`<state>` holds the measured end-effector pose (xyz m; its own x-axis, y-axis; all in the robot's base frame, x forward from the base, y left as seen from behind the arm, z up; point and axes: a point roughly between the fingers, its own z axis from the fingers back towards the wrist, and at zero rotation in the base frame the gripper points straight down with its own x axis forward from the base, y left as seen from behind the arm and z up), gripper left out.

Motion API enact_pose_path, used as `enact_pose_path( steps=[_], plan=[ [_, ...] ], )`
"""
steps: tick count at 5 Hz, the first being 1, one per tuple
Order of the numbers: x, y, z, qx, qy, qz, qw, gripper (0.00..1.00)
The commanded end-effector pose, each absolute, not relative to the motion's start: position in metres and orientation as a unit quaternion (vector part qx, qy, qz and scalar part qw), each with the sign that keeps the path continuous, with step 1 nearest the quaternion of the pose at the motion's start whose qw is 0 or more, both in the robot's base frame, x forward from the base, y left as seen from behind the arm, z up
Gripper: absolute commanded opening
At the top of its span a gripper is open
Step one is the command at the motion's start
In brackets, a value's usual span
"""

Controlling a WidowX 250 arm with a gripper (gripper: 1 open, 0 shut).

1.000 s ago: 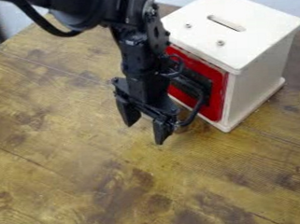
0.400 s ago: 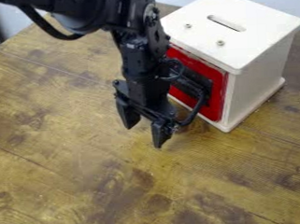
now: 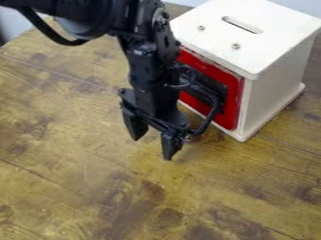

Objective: Close the drawer

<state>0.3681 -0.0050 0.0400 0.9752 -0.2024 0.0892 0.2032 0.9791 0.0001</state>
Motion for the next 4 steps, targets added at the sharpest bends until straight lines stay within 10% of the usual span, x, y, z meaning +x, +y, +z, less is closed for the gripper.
enact_pose_path(
  steps=[1, 4],
  plan=[
    [0.378, 0.012, 0.075, 0.003, -0.095, -0.078, 0.992, 1.00],
    [0.382, 0.003, 0.098, 0.005, -0.108, -0.063, 0.992, 1.00]
  ],
)
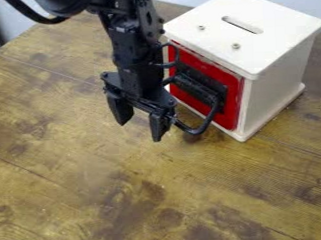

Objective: Close the drawer

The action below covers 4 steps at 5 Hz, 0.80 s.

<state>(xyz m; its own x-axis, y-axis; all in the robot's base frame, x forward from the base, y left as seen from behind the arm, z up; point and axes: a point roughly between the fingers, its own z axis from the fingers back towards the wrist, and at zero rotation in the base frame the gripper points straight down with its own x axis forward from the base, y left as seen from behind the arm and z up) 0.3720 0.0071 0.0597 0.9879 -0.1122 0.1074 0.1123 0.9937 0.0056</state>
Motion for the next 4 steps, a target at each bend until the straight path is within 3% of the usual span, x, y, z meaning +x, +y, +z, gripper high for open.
enact_pose_path(
  steps=[1, 4],
  plan=[
    [0.380, 0.003, 0.096, 0.001, -0.104, -0.068, 0.992, 1.00],
    [0.375, 0.016, 0.084, 0.001, -0.093, -0.041, 0.995, 1.00]
  ],
)
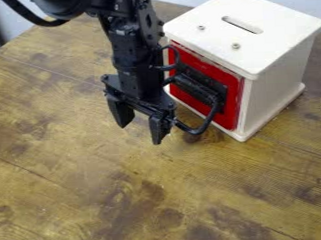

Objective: Close the drawer

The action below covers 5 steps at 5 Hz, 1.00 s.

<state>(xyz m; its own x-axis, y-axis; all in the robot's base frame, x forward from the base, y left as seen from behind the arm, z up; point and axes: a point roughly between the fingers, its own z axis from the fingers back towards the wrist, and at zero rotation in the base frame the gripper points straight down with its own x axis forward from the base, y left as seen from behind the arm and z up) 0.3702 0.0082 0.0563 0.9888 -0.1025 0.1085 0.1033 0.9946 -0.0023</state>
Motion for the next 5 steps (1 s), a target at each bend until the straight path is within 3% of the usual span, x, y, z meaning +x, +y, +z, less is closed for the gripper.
enact_pose_path(
  steps=[1, 4, 5],
  plan=[
    [0.374, 0.028, 0.077, 0.005, -0.089, -0.009, 0.996, 1.00],
    [0.375, 0.008, 0.067, -0.002, -0.074, -0.047, 0.996, 1.00],
    [0.376, 0.018, 0.061, 0.000, -0.075, -0.026, 0.997, 1.00]
  ],
)
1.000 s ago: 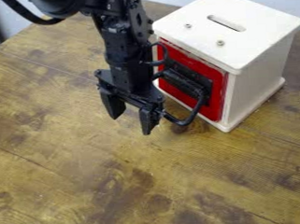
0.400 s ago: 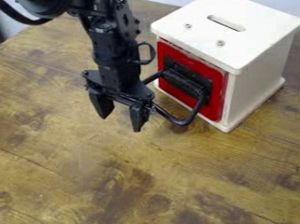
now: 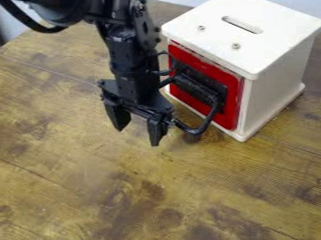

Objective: Close the drawer

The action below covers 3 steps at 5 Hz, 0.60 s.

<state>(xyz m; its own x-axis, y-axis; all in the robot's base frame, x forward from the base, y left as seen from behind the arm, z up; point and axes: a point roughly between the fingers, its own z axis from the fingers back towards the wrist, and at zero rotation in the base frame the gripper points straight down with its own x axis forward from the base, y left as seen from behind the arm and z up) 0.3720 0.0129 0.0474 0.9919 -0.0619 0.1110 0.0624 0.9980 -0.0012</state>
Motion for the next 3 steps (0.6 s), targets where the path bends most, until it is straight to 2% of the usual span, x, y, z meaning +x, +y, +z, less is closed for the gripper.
enact_pose_path(
  steps=[1, 3],
  plan=[
    [0.3733, 0.0286, 0.0570, 0.002, -0.070, -0.004, 0.998, 1.00],
    [0.3751, 0.0239, 0.0626, 0.005, -0.077, 0.031, 0.996, 1.00]
  ],
)
